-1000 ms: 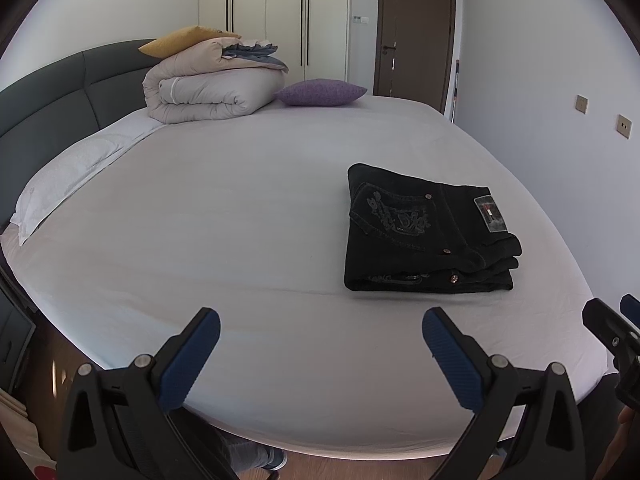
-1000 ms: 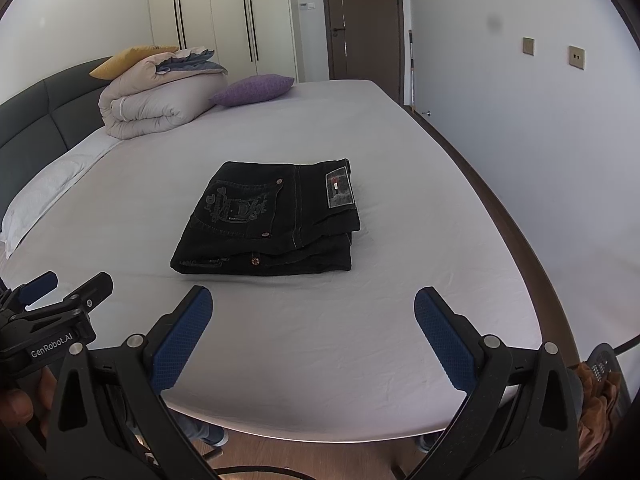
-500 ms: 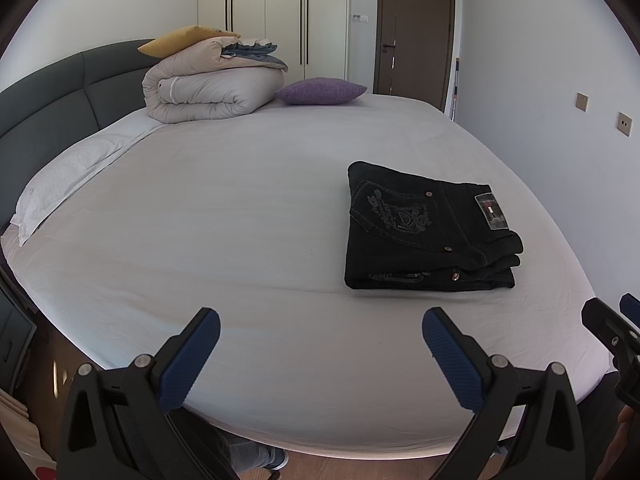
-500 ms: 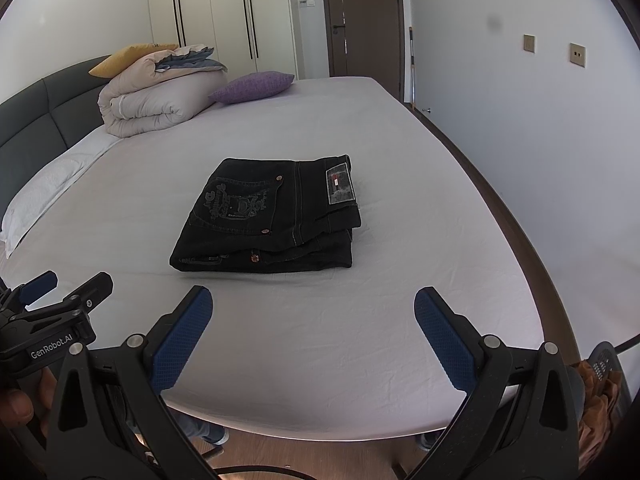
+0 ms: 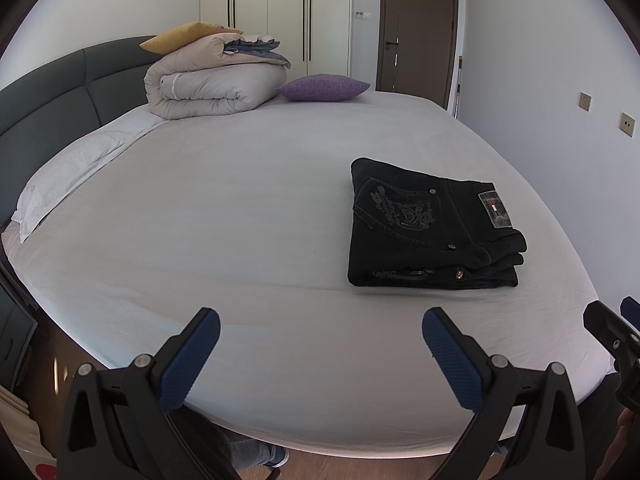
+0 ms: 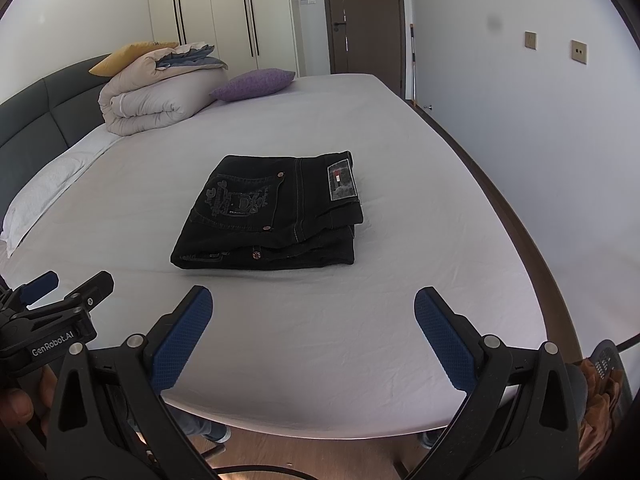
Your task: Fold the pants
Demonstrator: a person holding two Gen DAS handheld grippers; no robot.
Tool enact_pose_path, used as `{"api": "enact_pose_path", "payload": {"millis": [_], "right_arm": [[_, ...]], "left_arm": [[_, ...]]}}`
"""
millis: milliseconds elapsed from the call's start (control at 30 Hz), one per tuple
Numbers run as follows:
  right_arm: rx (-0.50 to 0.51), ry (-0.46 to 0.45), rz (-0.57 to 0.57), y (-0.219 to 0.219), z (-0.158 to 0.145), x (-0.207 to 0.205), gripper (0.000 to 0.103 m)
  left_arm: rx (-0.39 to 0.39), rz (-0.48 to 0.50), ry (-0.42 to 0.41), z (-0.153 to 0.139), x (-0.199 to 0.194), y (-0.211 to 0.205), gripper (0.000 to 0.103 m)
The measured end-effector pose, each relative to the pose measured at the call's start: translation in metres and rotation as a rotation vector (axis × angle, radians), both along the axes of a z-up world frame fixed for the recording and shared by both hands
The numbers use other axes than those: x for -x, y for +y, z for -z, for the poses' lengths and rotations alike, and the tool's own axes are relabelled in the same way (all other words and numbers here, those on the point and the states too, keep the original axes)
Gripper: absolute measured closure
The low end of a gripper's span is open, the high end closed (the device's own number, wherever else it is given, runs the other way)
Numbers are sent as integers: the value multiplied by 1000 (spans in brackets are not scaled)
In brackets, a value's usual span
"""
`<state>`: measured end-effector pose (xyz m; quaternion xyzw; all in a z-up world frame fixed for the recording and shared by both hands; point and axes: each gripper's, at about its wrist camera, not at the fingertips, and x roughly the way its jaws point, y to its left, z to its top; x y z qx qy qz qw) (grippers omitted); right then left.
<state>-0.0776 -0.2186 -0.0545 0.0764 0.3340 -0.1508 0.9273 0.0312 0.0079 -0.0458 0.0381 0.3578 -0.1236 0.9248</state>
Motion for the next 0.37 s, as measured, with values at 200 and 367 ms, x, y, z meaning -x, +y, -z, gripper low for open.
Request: {"api": "enact_pose_path", "payload": {"millis": [200,367], "right_arm": [[-13,7,2,-2,4,0,0],[-23,11,4,-5,7,1,0]], "left_arm": [[9,-2,1,0,-1,4,0],[-1,-5,-4,0,1,7,0]]}}
